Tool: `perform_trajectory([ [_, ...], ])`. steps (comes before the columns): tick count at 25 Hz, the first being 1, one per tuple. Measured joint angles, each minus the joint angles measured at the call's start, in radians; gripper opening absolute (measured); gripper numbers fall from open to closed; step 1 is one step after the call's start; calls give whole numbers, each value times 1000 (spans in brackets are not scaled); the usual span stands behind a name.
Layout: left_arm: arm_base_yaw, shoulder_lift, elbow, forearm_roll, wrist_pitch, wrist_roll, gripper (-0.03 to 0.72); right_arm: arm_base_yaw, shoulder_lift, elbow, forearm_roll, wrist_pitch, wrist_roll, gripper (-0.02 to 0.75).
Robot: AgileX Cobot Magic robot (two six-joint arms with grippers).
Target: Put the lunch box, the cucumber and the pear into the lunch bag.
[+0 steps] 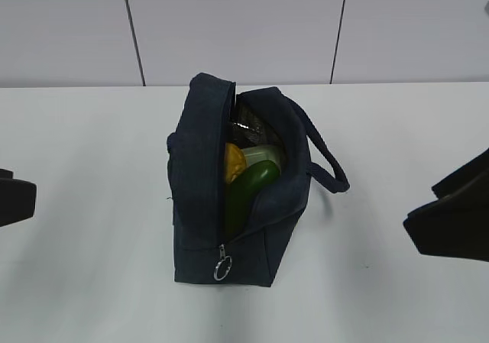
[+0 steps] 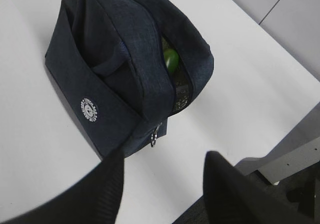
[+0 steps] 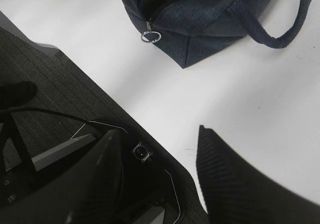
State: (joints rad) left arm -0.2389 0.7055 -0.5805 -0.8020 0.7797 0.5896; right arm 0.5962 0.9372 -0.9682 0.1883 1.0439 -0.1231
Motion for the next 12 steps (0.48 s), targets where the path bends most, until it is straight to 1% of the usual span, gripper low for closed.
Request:
perform_trajectory([
  [4, 0, 0, 0, -14, -2, 0, 312, 0, 16, 38, 4, -40, 0, 382],
  [8, 0, 0, 0, -36, -33, 0, 311, 0, -8, 138, 15, -195, -16, 339],
  [12, 0, 0, 0, -38, -61, 12, 311, 0, -70, 269, 45, -327, -39, 323],
])
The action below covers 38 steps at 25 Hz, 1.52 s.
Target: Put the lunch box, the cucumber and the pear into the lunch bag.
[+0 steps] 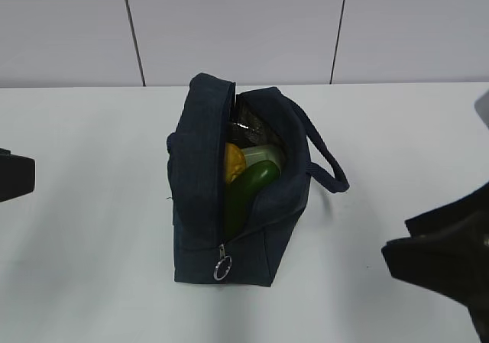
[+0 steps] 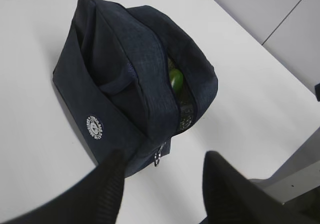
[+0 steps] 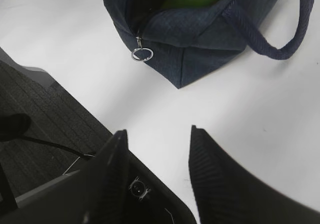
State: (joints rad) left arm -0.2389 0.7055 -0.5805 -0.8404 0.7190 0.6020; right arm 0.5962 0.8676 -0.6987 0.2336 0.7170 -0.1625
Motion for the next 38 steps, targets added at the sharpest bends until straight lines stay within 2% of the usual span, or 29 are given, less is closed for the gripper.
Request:
perform_trajectory([
  [5, 0, 10, 0, -2, -16, 38, 311, 0, -59, 144, 198, -149, -139, 321],
  [7, 0, 38, 0, -11, -18, 71, 311, 0, -65, 188, 356, -198, -263, 320],
  [10, 0, 111, 0, -35, -22, 145, 311, 0, -65, 253, 630, -244, -561, 319],
  [13, 0, 195, 0, -105, -34, 249, 311, 0, -65, 317, 927, -288, -869, 319],
  [17, 0, 293, 0, -171, -49, 388, 311, 0, -27, 371, 1207, -353, -1192, 319],
  [23, 0, 378, 0, -219, -80, 502, 311, 0, 164, 394, 1505, -432, -1530, 319],
  [29, -1, 390, 0, -326, -84, 573, 311, 0, 338, 394, 1559, -417, -1651, 319],
  [38, -1, 390, 0, -350, -70, 579, 311, 0, 391, 354, 1555, -355, -1419, 319],
])
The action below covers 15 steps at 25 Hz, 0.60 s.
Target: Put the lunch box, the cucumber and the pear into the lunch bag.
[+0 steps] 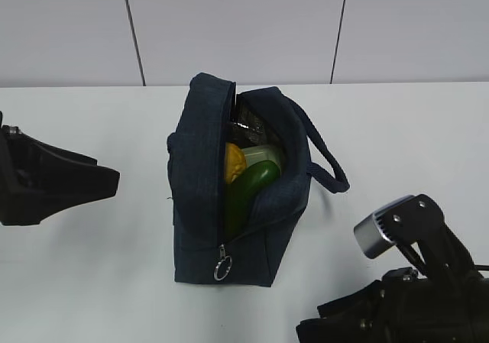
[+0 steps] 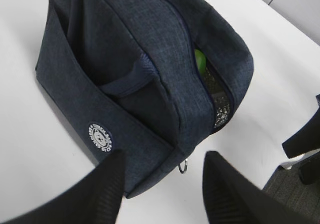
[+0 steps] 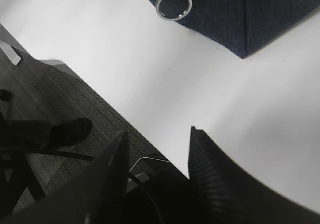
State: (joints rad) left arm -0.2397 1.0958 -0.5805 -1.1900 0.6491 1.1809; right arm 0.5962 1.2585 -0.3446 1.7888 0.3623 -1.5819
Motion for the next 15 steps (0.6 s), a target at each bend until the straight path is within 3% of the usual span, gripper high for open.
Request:
perform_trajectory([
  [4, 0, 0, 0, -1, 20, 0, 311, 0, 0, -38, -118, -5, 88, 319],
  [9, -1, 0, 0, -3, 29, 0, 311, 0, 0, -88, -422, -25, 329, 319],
  [15, -1, 0, 0, -3, 45, 0, 311, 0, 0, -190, -1035, 96, 854, 319],
])
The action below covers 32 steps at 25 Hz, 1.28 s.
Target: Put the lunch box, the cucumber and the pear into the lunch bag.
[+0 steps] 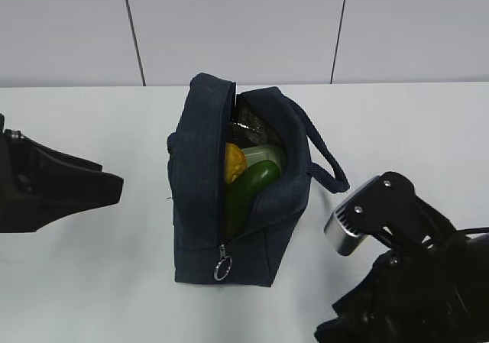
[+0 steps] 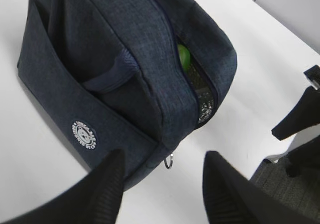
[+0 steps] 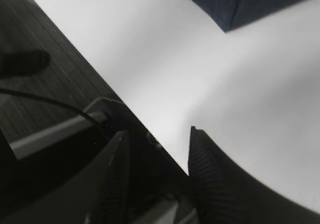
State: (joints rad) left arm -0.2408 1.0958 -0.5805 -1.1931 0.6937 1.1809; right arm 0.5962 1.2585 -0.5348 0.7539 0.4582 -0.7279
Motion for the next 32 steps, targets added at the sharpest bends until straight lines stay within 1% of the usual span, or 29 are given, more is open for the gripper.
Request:
perform_trajectory([
  [2, 0, 0, 0, 0, 7, 0, 311, 0, 1, -40, -281, 78, 225, 319],
  [5, 0, 0, 0, 0, 9, 0, 311, 0, 1, -100, -672, 213, 594, 319],
  [6, 0, 0, 0, 0, 9, 0, 311, 0, -2, -108, -744, 233, 662, 319],
  [8, 0, 0, 0, 0, 11, 0, 311, 0, -20, -111, -818, 236, 747, 319],
  [16, 0, 0, 0, 0, 24, 0, 311, 2, -186, -112, -826, 25, 787, 319],
  [19, 0, 0, 0, 0, 34, 0, 311, 33, -228, -91, -826, -64, 776, 319],
  [22, 0, 0, 0, 0, 41, 0, 311, 77, -247, -50, -824, -163, 773, 319],
  [25, 0, 0, 0, 12, 42, 0, 311, 110, -248, 5, -811, -214, 771, 319],
  [29, 0, 0, 0, 90, 38, 0, 311, 123, -248, 90, -771, -298, 771, 319],
  [32, 0, 0, 0, 110, 20, 0, 311, 125, -248, 173, -754, -399, 771, 319],
])
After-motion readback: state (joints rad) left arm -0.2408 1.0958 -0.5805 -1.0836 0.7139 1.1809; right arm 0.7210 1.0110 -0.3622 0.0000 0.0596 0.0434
